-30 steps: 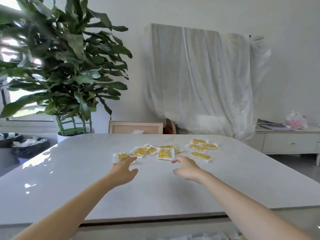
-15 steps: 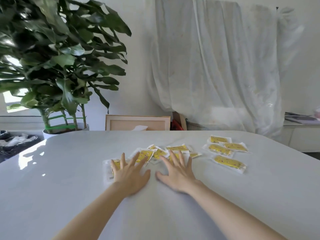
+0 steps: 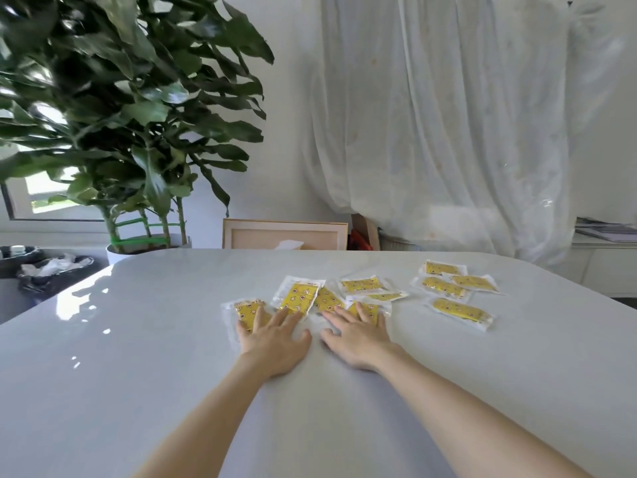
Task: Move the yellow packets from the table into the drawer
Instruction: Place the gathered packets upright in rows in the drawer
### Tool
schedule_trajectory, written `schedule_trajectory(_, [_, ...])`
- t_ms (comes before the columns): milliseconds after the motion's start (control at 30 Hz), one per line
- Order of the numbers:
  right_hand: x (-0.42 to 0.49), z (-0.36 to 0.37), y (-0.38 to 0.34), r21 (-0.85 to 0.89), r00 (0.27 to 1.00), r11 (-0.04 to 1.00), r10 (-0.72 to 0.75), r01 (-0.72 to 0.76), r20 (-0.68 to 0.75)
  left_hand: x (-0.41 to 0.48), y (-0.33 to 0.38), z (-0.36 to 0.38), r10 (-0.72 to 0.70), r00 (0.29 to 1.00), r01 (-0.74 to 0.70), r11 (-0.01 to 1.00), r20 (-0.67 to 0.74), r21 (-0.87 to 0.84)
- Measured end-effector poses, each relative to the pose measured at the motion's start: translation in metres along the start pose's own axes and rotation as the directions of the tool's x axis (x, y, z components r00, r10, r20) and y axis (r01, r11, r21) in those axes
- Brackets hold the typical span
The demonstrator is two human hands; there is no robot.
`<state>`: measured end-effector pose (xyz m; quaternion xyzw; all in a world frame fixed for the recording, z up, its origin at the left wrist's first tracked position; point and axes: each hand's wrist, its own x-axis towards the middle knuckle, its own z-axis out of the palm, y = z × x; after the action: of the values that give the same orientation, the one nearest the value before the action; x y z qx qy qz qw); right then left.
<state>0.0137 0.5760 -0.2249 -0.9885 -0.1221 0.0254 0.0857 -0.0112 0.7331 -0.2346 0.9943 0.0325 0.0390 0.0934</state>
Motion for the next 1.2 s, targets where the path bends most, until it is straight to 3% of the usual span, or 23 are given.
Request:
schedule_trajectory(333, [-0.098,-0.002,-0.021,-0.011,0.998,1.0,0.026,-0.025,0.06,-0.097,0.001,-0.015,0.043,0.997,-0.041,0.998,0.067,-0.043])
schedule_trajectory(567, [-0.164,-0.009,-0.024,0.034,0.993,0.999,0.015,-0.019,0.114,-0.169,0.007,-0.044,0.083,0.971,-0.103,0.992,0.224,0.079])
schedule_trajectory(667, [-0.187,-0.012,-0.022,0.041,0.994,0.999,0.027,-0.032,0.109,-0.2,0.015,-0.064,0.103,0.95,-0.145,0.982,0.294,0.124])
schedule_trajectory(833, [-0.214,-0.024,-0.02,0.014,0.997,0.997,0.07,-0.07,0.023,-0.226,0.013,-0.077,0.061,0.921,-0.091,0.994,0.385,0.061])
schedule_trajectory(900, [-0.218,-0.029,-0.018,0.087,0.993,0.993,0.086,-0.079,-0.082,-0.227,0.008,-0.082,0.074,0.943,-0.053,0.996,0.326,-0.072])
schedule_trajectory(1000, [-0.211,-0.034,-0.022,0.308,0.967,0.947,0.156,-0.09,-0.199,-0.217,-0.005,-0.087,-0.023,0.996,0.047,0.951,0.081,-0.307])
schedule_trajectory(1100, [-0.201,-0.037,-0.045,0.31,0.977,0.938,0.192,-0.156,-0.089,-0.208,-0.022,-0.09,-0.187,0.979,0.156,0.946,-0.085,-0.282])
schedule_trajectory(1200, [-0.191,-0.033,-0.067,0.228,0.974,0.949,0.227,-0.219,-0.008,-0.204,-0.037,-0.087,-0.31,0.951,0.306,0.937,-0.001,-0.167])
